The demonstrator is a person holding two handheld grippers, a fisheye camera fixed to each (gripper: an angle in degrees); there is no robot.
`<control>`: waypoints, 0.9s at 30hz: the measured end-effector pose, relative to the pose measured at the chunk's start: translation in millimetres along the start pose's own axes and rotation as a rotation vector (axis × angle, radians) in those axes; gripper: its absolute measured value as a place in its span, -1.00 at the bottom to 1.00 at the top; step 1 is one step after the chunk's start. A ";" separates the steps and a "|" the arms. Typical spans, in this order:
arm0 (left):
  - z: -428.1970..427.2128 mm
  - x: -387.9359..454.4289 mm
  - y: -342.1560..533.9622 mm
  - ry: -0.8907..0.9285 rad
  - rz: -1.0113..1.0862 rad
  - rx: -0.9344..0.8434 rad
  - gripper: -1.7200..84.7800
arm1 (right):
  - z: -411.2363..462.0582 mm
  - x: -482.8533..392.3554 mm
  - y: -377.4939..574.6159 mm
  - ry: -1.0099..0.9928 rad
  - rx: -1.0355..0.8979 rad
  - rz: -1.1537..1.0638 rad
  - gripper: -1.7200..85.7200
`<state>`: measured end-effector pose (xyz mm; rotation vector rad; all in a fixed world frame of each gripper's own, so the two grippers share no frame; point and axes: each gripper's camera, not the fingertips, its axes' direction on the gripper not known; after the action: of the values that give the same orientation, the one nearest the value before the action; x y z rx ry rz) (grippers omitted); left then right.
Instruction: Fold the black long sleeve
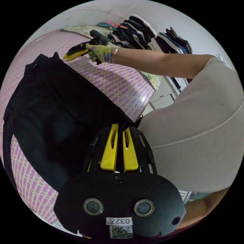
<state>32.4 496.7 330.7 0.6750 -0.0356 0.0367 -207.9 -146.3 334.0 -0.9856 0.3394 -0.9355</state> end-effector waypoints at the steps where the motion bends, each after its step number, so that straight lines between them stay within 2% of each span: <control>1: -9.4 6.1 2.7 -0.011 -0.005 0.017 -0.99 | 2.7 6.5 -23.1 -0.007 -0.007 0.013 -0.74; 4: -36.1 1.0 17.0 0.016 -0.077 0.085 -0.99 | 14.1 29.1 -74.1 0.005 -0.063 0.105 -0.72; 6: -60.8 -7.8 30.8 0.050 -0.132 0.180 -0.99 | 19.6 39.4 -99.6 0.019 -0.094 0.143 -0.77; 10: -133.2 -20.7 68.7 0.077 -0.223 0.440 -0.99 | 28.7 34.3 -150.0 0.039 -0.183 0.081 -0.96; 13: -188.6 -16.8 94.0 0.052 -0.247 0.609 -0.99 | 28.3 24.3 -177.0 0.047 -0.219 0.040 -0.98; 16: -235.6 15.7 115.6 0.026 -0.186 0.783 -1.00 | 12.0 24.4 -188.0 -0.060 -0.148 0.019 -0.98; 18: -238.8 40.2 111.5 -0.008 -0.134 0.764 -1.00 | 8.8 39.6 -186.3 -0.092 -0.126 0.043 -0.98; 21: -170.1 48.7 58.5 0.030 -0.131 0.415 -1.00 | 18.8 82.9 -179.6 -0.099 -0.165 0.140 -0.98; 23: -96.1 48.8 22.7 0.069 -0.116 0.177 -1.00 | 21.1 104.9 -174.0 -0.195 -0.140 0.198 -0.98; 27: -48.5 34.2 8.7 0.140 -0.161 0.102 -1.00 | 26.4 98.5 -177.5 -0.170 -0.176 0.177 -0.98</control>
<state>67.1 534.6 299.8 0.7738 0.1566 -0.0691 -225.8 -249.1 510.1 -1.1674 0.3636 -0.6645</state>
